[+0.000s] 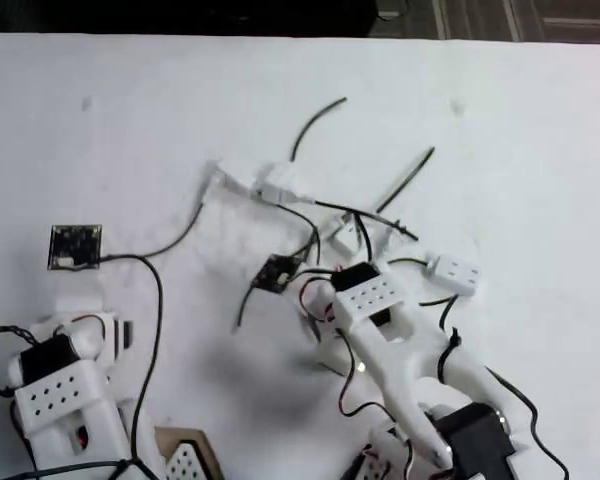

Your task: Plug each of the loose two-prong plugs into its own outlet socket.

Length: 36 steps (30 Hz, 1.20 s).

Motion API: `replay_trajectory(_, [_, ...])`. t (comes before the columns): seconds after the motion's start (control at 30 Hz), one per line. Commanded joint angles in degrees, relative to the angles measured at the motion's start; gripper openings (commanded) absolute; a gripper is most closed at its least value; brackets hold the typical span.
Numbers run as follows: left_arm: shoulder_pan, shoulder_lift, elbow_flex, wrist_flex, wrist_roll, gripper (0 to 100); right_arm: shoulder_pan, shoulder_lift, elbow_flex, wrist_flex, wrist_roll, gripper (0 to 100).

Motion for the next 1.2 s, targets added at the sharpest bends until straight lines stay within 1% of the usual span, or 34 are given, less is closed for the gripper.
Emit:
replay_trajectory(0.0, [-0.1,-1.0,0.0,-1.0,-0.3,21,0.7,0.0,-0.4,-1.5,-0.1,11.9])
replay_trajectory(0.1, [-0.1,-1.0,0.0,-1.0,-0.3,21,0.5,0.0,-0.4,-2.9,-0.1,11.9])
replay_trajectory(0.27, [-0.1,-1.0,0.0,-1.0,-0.3,21,-2.2,0.0,-0.4,-3.4,-0.2,11.8])
replay_trajectory(0.47, [-0.1,-1.0,0.0,-1.0,-0.4,21,-2.3,0.0,-0.2,-3.3,0.1,4.0])
replay_trajectory(0.87, [-0.1,-1.0,0.0,-1.0,-0.4,21,-2.7,-1.3,-1.1,0.3,0.2,1.7])
replay_trajectory(1.0, [-0.1,-1.0,-0.3,-1.1,-0.2,21,-2.8,-8.6,-4.7,6.8,-0.5,1.6])
replay_trajectory(1.1, [0.4,-1.1,-2.0,-0.7,0.4,21,-2.8,-18.2,-5.2,8.8,-4.7,1.6])
replay_trajectory(1.17, [1.9,-1.1,-3.0,-0.7,3.2,21,-2.8,-25.3,-5.1,8.9,-6.9,1.6])
